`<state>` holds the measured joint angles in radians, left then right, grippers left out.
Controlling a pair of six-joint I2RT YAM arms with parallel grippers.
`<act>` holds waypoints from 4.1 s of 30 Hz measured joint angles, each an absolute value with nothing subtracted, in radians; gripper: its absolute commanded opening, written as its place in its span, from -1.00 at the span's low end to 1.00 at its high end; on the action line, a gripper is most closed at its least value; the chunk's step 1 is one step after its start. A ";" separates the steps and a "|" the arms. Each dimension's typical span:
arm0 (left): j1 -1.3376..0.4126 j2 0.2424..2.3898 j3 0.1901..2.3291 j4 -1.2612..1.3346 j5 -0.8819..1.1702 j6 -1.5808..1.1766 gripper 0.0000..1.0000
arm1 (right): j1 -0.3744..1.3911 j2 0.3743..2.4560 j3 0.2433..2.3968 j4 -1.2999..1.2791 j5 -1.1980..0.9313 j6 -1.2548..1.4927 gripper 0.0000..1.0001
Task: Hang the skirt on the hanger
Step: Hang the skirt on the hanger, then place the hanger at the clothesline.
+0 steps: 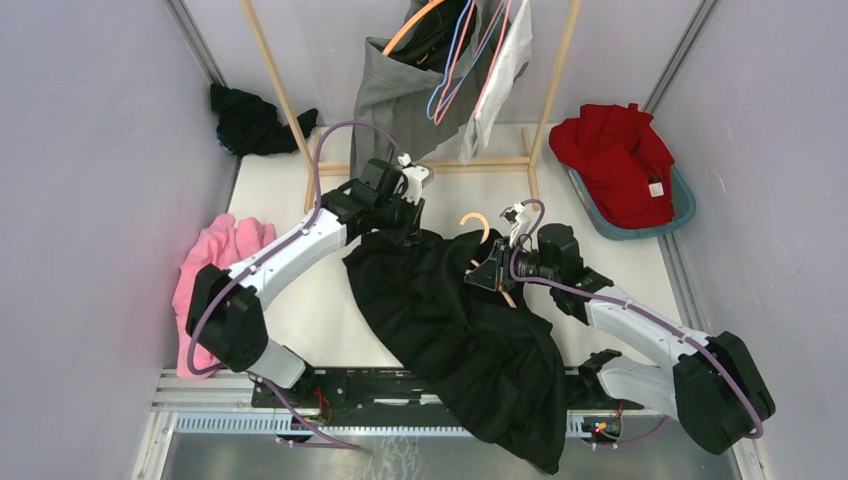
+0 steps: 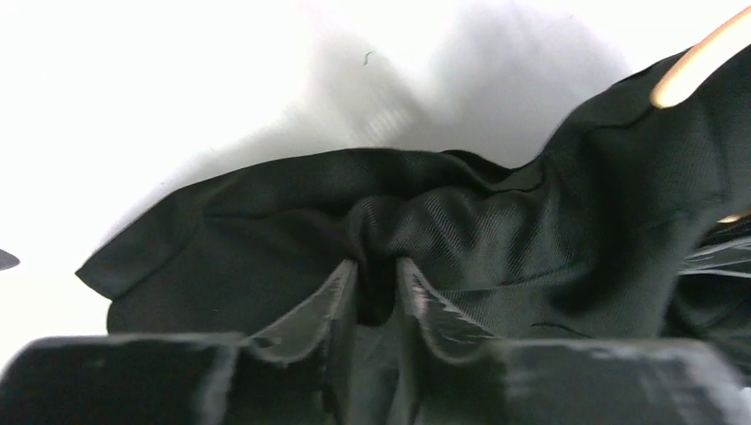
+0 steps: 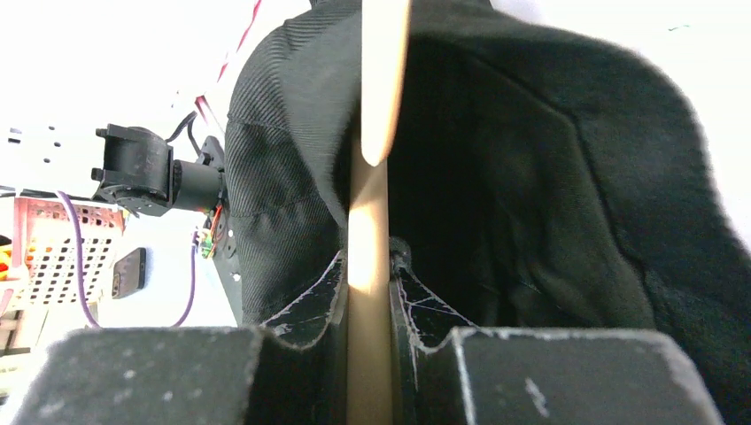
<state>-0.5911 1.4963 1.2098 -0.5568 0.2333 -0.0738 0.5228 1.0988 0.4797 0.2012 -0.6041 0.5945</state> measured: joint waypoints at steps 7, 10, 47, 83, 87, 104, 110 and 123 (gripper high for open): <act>-0.578 1.552 1.239 -0.593 0.216 -0.074 -0.93 | 0.523 1.098 0.480 0.190 -0.598 0.598 -0.97; -0.561 1.552 1.246 -0.600 0.215 -0.075 -0.93 | 0.523 1.093 0.479 0.191 -0.596 0.598 -0.97; -0.346 1.435 1.237 -0.657 0.231 -0.133 -0.81 | 0.530 0.844 0.440 0.135 -0.516 0.585 -0.97; -0.322 1.140 1.428 -0.684 0.104 -0.231 -0.01 | 0.530 0.818 1.161 -0.625 -0.459 0.263 -0.97; -0.322 1.140 1.428 -0.688 0.103 -0.231 -0.01 | 0.530 0.776 1.256 -0.744 -0.400 0.238 -0.97; -0.322 1.140 1.428 -0.703 0.106 -0.231 0.00 | 0.530 0.712 1.699 -1.144 -0.037 0.151 -0.97; -0.322 1.140 1.428 -0.703 0.106 -0.231 0.87 | 0.530 0.741 1.735 -1.168 0.134 0.142 -0.97; -0.322 1.123 1.387 -0.700 0.139 -0.245 0.98 | 0.530 1.067 1.792 -0.939 0.330 0.113 -0.97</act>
<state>-0.3218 1.1233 1.3869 -0.6998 0.1387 -0.2447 0.5304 1.0668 1.7920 -0.9390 0.3298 0.1135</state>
